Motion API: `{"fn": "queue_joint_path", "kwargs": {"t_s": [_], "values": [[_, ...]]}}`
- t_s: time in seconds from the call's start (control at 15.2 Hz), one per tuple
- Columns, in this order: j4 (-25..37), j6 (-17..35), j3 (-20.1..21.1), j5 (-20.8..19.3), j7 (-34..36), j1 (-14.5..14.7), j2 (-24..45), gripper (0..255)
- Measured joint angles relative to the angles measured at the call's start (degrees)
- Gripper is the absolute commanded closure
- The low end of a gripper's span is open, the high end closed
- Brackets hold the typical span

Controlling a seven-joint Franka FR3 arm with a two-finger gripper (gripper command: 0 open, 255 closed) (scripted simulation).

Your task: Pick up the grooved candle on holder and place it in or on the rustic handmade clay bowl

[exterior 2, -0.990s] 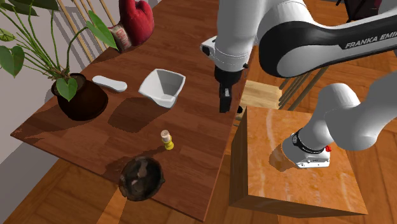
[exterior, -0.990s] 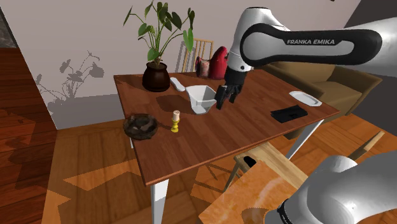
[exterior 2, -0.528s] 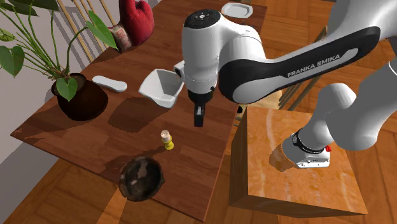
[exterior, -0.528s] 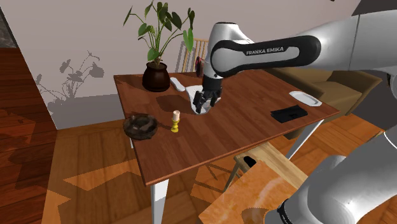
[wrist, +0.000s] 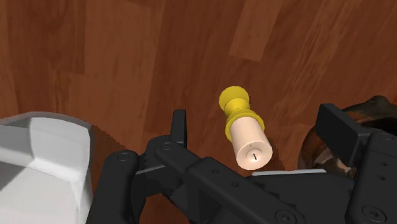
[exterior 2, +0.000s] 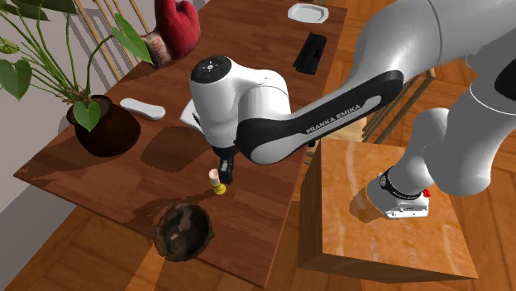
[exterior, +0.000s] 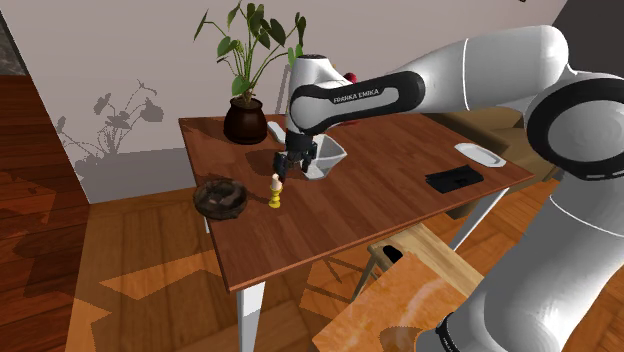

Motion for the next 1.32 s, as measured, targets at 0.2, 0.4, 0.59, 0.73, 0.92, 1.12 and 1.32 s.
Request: {"fn": "queue_joint_path", "kwargs": {"t_s": [0.2,0.4,0.59,0.73,0.92,1.12,1.32], "values": [[5.6,0.5,0.2,-1.1,1.4,0.7,6.3,0],[5.9,2.1,0.2,-1.4,1.9,1.0,8.2,0],[4.8,4.3,0.2,-1.6,2.2,1.1,9.4,0],[4.3,5.5,0.1,-1.8,2.3,1.1,10.0,0],[4.1,6.0,0.1,-1.8,2.3,1.1,10.3,0],[4.0,6.1,0.1,-1.8,2.3,1.1,10.3,0],[4.0,6.1,0.1,-1.8,2.3,1.1,10.3,255]]}}
